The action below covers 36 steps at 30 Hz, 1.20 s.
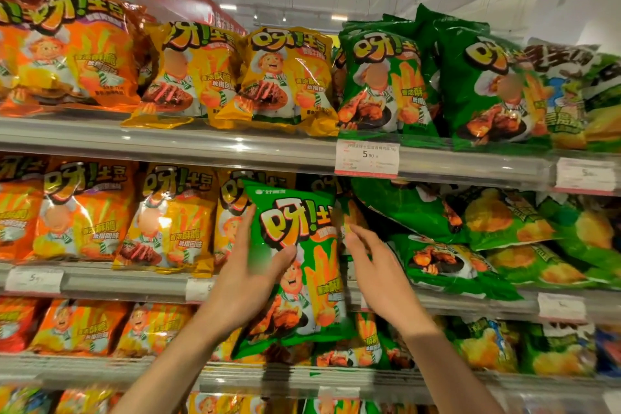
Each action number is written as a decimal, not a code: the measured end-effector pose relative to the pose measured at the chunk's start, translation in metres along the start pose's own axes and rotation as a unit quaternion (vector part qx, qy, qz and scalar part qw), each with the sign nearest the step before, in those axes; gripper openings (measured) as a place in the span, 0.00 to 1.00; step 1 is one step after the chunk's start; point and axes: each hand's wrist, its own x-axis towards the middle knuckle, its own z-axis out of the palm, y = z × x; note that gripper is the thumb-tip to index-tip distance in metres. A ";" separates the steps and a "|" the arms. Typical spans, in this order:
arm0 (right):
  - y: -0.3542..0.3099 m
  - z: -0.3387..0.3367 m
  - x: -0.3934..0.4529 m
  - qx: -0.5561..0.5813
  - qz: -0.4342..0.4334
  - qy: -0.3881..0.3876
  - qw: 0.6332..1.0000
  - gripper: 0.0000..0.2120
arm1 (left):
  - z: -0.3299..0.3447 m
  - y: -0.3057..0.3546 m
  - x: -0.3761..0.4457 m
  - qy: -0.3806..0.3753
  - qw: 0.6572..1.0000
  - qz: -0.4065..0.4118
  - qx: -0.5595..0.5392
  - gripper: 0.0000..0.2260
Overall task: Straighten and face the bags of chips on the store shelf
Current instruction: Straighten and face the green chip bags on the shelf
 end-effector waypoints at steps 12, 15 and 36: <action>0.000 0.007 0.033 0.107 0.037 0.069 0.991 0.32 | 0.075 0.025 0.069 0.027 0.998 -0.032 -0.036 0.39; 0.010 0.013 0.032 0.077 0.041 0.079 0.993 0.34 | 0.082 0.020 0.077 0.022 0.999 -0.025 -0.026 0.37; 0.034 0.017 0.027 0.087 0.008 0.095 0.992 0.32 | 0.095 -0.020 0.077 0.011 1.000 0.014 0.020 0.38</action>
